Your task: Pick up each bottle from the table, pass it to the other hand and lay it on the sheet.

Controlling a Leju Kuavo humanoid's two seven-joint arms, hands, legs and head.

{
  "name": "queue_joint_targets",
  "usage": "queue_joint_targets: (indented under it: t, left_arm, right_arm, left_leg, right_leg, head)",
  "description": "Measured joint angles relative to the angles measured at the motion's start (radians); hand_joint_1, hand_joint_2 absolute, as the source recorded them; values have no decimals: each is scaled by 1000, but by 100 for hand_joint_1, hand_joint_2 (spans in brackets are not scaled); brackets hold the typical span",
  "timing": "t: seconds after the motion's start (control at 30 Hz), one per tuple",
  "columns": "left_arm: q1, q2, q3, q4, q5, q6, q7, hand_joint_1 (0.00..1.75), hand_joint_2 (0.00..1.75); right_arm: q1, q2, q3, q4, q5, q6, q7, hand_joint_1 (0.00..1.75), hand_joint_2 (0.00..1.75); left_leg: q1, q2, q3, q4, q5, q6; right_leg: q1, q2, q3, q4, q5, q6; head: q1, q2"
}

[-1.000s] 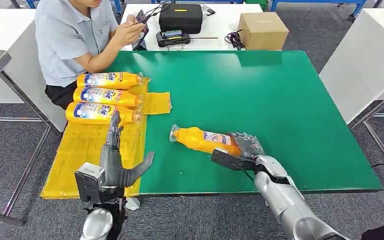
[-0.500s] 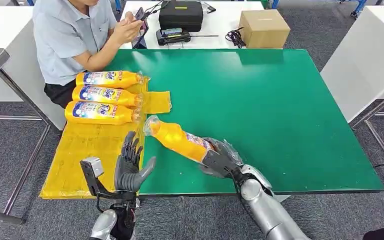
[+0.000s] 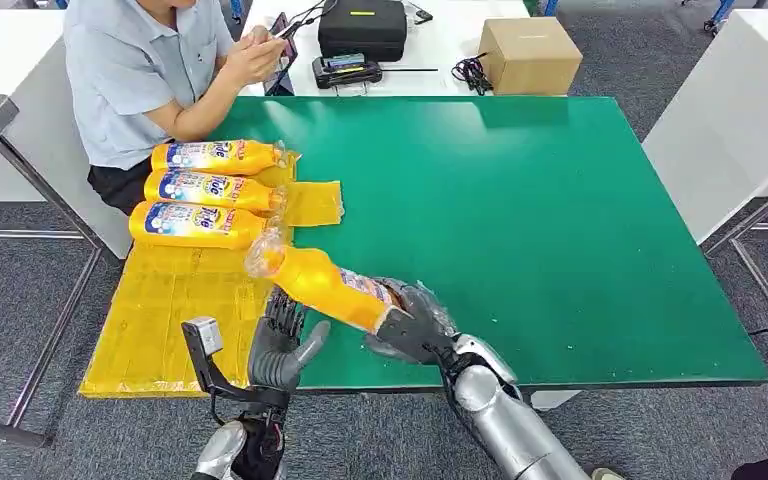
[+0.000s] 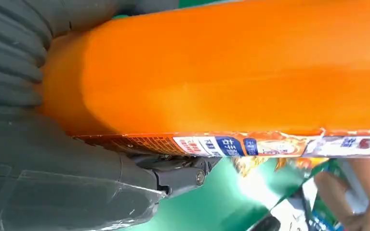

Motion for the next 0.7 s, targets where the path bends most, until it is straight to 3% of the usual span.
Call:
queue_joint_targets:
  t: [0.33,0.37,0.4,0.43,0.47,0.5,0.53,0.57,0.6,0.63,0.67,0.7]
  left_arm:
    - [-17,1,-39,0,-12,-5,-35,0,175]
    - [-18,1,-43,0,-13,-5,-37,7,175]
    - [-20,2,-45,0,-13,-5,-37,161,175]
    - [-22,2,-47,0,-13,-5,-38,175,175]
    - [-24,2,-47,0,-13,-5,-39,175,175]
    - [-25,2,-47,0,-13,-5,-40,175,175]
    - [-27,2,-47,0,-13,-5,-42,175,175]
    - [-28,2,-47,0,-13,-5,-45,175,175]
    - [-29,2,-48,0,-14,-5,-49,175,175]
    - [-31,2,-48,1,-16,-5,-53,175,175]
    - [-34,3,-52,2,-21,-5,-57,175,175]
    - [-40,7,-55,5,-23,-5,-62,175,175]
  right_arm:
    - [-1,11,48,57,-23,4,-1,155,175]
    - [-2,12,52,66,-26,6,-2,154,175]
    - [-4,13,55,73,-27,10,-2,155,175]
    - [-5,14,60,79,-27,10,-2,150,175]
    - [-7,16,63,85,-27,11,-2,150,175]
    - [-10,18,65,90,-28,11,-2,140,175]
    - [-12,20,68,95,-29,11,-3,106,175]
    - [-15,21,69,100,-30,12,-5,106,175]
    - [-17,23,72,104,-32,12,-8,33,175]
    - [-20,24,76,107,-37,12,-10,115,175]
    - [-22,26,78,110,-43,13,-12,115,175]
    - [-23,27,78,112,-54,18,-13,127,175]
  left_leg:
    - [0,-1,-2,0,0,0]
    - [0,-1,-2,0,0,0]
    - [0,-1,-2,0,0,0]
    - [0,-1,-2,0,0,0]
    - [0,-1,-2,0,0,0]
    - [0,-1,-2,0,0,0]
    - [0,-1,-2,0,0,0]
    - [0,-1,-2,0,0,0]
    - [0,-1,-2,0,0,0]
    - [0,-1,-2,0,0,0]
    - [0,-1,-2,0,0,0]
    - [0,-1,-2,0,0,0]
  right_leg:
    - [0,-1,0,0,0,0]
    - [0,-1,-1,0,0,0]
    - [0,-1,-1,0,0,0]
    - [0,-1,-1,0,0,0]
    - [0,-1,-1,0,0,0]
    - [0,-1,-1,0,0,0]
    - [0,-1,-1,0,0,0]
    - [0,-1,-1,0,0,0]
    - [0,-1,-1,0,0,0]
    - [0,-1,-1,0,0,0]
    - [0,-1,-1,0,0,0]
    - [0,-1,-1,0,0,0]
  head:
    - [0,0]
    - [0,0]
    - [0,0]
    - [0,0]
    - [0,0]
    - [0,0]
    - [0,0]
    - [0,0]
    - [0,0]
    - [0,0]
    - [0,0]
    - [0,0]
